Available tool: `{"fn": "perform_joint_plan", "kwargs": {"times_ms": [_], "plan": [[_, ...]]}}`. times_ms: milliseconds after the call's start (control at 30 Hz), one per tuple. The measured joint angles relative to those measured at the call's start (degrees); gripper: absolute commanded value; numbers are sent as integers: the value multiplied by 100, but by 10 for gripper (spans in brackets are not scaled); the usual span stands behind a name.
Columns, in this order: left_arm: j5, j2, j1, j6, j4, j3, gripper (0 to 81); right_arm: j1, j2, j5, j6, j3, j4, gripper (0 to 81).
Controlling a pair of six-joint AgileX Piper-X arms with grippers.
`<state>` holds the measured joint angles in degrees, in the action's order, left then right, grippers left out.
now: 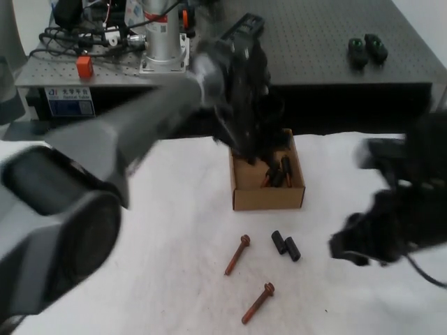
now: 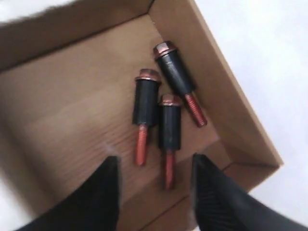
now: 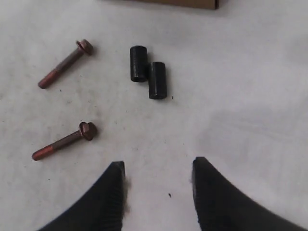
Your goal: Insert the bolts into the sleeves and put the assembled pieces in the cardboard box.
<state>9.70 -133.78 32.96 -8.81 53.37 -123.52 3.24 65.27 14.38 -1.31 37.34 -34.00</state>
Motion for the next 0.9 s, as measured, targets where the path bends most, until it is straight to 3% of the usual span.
{"fn": "perform_joint_plan", "kwargs": {"times_ms": [100, 167, 333, 633, 733, 900], "plan": [[-1065, 912, -61, 567, 362, 423, 267, 508, 1192, -452, 400, 734, -196, 328], [-1265, 1420, -94, 642, 217, 999, 267, 706, 1837, -630, 583, 1168, -295, 328], [-1305, 2610, -128, 638, -677, 3364, 267, 1056, 3262, -1033, 963, 2275, -692, 328], [-1141, 3645, -128, 665, -1351, 4944, 267, 1157, 4274, -1582, 1293, 3012, -959, 326], [-783, 3678, -128, 661, -1447, 5103, 267, 1157, 4393, -1708, 1320, 3028, -957, 266], [-178, 3613, -128, 684, -1606, 5221, 267, 1157, 4415, -1740, 1355, 3061, -957, 39]]}}
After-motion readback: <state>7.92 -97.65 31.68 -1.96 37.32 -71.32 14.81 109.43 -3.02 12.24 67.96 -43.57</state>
